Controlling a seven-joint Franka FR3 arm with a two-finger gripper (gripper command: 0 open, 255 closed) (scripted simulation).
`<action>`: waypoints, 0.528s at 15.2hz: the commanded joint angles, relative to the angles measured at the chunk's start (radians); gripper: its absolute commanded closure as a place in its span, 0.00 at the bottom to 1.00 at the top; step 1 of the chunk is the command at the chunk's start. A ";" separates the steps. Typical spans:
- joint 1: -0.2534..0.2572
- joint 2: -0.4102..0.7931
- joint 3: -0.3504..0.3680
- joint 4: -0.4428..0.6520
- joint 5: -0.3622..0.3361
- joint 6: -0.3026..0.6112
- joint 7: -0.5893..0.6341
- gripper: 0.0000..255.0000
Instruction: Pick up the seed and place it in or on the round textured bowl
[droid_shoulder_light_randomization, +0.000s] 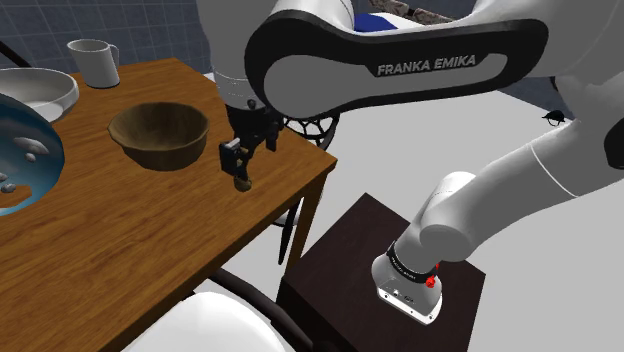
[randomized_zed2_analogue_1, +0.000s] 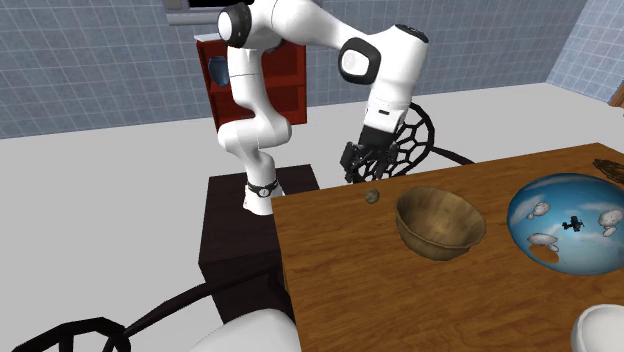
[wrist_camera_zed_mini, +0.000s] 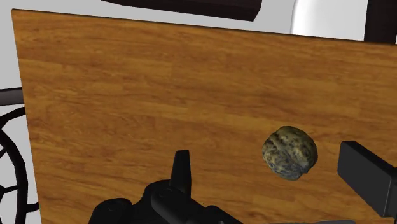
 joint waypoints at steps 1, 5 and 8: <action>-0.002 0.081 0.051 0.056 -0.035 0.011 0.060 0.00; -0.001 0.100 0.060 0.029 -0.045 0.053 0.074 0.00; -0.002 0.103 0.060 -0.009 -0.047 0.093 0.076 0.00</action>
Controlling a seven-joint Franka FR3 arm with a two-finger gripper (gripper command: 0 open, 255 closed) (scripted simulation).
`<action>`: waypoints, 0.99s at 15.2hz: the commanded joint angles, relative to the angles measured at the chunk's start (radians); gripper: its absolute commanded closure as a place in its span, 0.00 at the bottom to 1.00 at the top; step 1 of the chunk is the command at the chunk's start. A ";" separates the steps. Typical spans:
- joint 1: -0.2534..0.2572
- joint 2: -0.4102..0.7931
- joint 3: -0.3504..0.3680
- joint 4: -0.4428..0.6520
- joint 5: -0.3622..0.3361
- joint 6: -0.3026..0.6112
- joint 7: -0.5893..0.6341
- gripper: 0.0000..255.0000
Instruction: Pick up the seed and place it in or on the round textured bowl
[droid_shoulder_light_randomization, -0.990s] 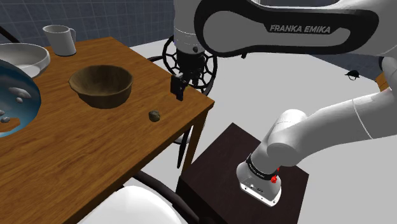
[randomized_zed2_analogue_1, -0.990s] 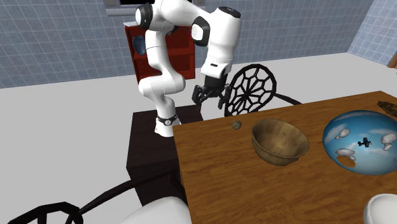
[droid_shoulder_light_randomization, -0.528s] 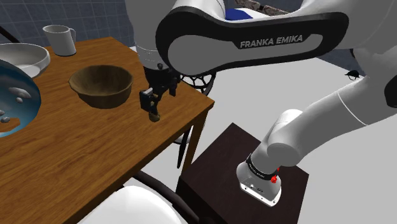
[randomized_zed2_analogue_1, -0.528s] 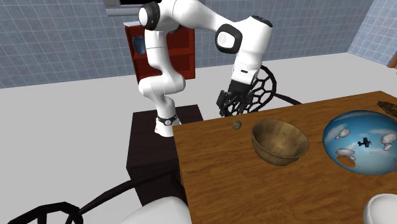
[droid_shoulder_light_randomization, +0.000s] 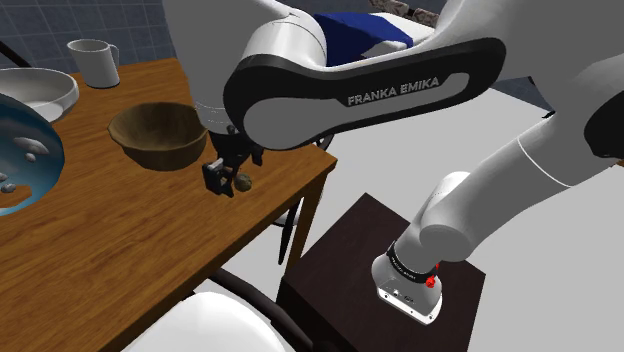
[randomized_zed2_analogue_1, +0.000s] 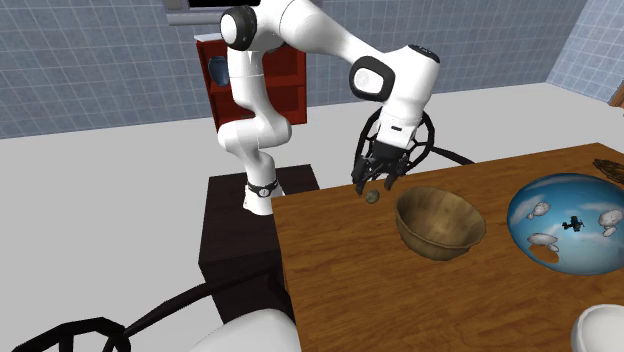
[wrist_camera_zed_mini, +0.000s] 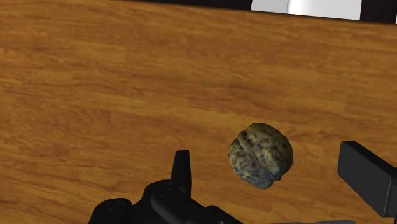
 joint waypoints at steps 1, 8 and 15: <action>-0.001 0.003 0.000 -0.026 -0.002 0.029 0.002 0.00; -0.001 0.004 0.000 -0.033 -0.003 0.037 0.002 0.00; -0.001 0.004 0.000 -0.033 -0.003 0.037 0.002 1.00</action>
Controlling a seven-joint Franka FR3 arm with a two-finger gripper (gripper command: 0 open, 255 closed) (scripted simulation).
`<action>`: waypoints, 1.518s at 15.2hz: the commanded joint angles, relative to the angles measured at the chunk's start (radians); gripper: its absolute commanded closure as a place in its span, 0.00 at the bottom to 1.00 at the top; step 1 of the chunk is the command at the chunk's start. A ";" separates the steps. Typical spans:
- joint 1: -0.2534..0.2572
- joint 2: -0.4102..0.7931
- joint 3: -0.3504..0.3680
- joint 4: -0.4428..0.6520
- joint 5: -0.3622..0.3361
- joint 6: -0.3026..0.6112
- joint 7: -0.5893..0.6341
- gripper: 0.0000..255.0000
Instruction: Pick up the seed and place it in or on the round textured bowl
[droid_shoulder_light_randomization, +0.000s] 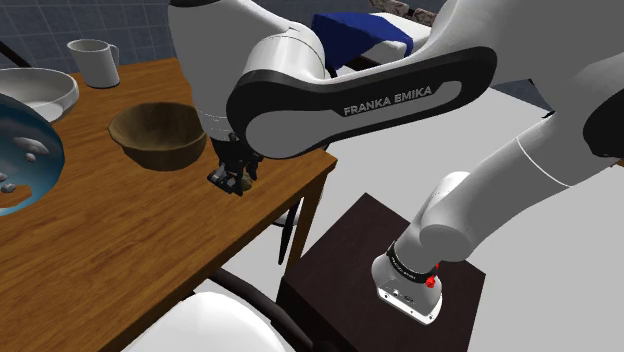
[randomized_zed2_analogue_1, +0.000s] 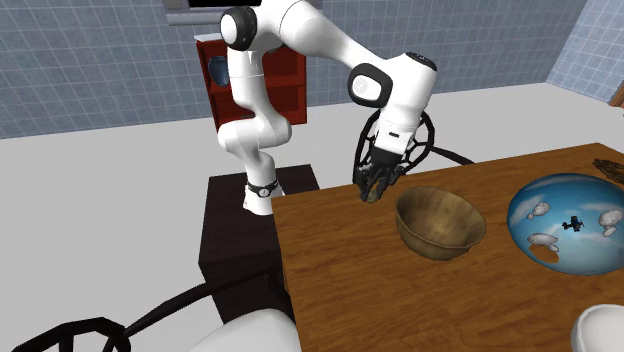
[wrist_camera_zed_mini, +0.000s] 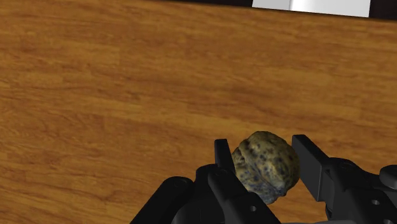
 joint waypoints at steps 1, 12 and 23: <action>0.000 0.000 0.000 0.000 0.000 0.000 0.000 1.00; -0.001 -0.021 -0.012 0.090 0.009 -0.106 -0.022 1.00; -0.007 -0.022 -0.022 0.236 0.007 -0.252 -0.041 1.00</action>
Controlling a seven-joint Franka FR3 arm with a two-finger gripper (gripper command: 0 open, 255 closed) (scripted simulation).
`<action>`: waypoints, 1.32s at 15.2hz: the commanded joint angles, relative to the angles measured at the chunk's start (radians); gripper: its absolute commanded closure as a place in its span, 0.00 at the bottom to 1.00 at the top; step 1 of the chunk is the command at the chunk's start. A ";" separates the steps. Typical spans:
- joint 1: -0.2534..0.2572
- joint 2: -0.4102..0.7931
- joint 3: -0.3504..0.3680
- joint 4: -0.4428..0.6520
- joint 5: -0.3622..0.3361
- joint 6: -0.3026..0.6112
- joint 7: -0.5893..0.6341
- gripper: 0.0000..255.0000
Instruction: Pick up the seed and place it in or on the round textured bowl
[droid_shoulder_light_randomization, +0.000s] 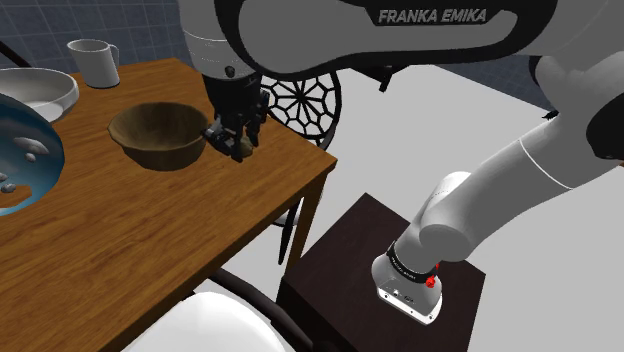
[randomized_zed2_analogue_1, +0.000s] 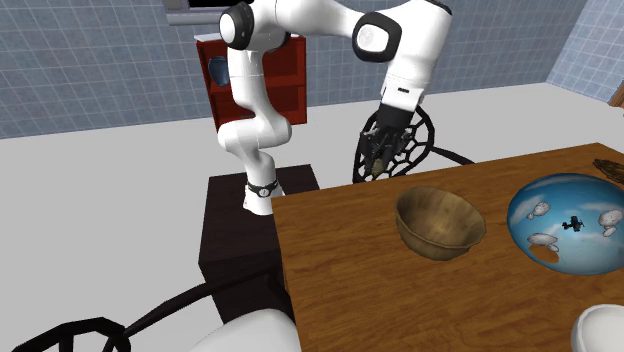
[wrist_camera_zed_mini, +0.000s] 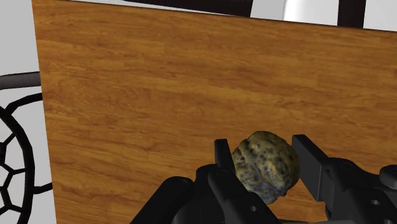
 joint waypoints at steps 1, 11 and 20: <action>-0.001 0.002 -0.001 0.030 -0.002 -0.028 -0.003 1.00; -0.008 0.031 0.001 0.191 -0.017 -0.164 -0.009 1.00; 0.011 0.353 0.074 0.531 -0.194 -0.255 0.073 1.00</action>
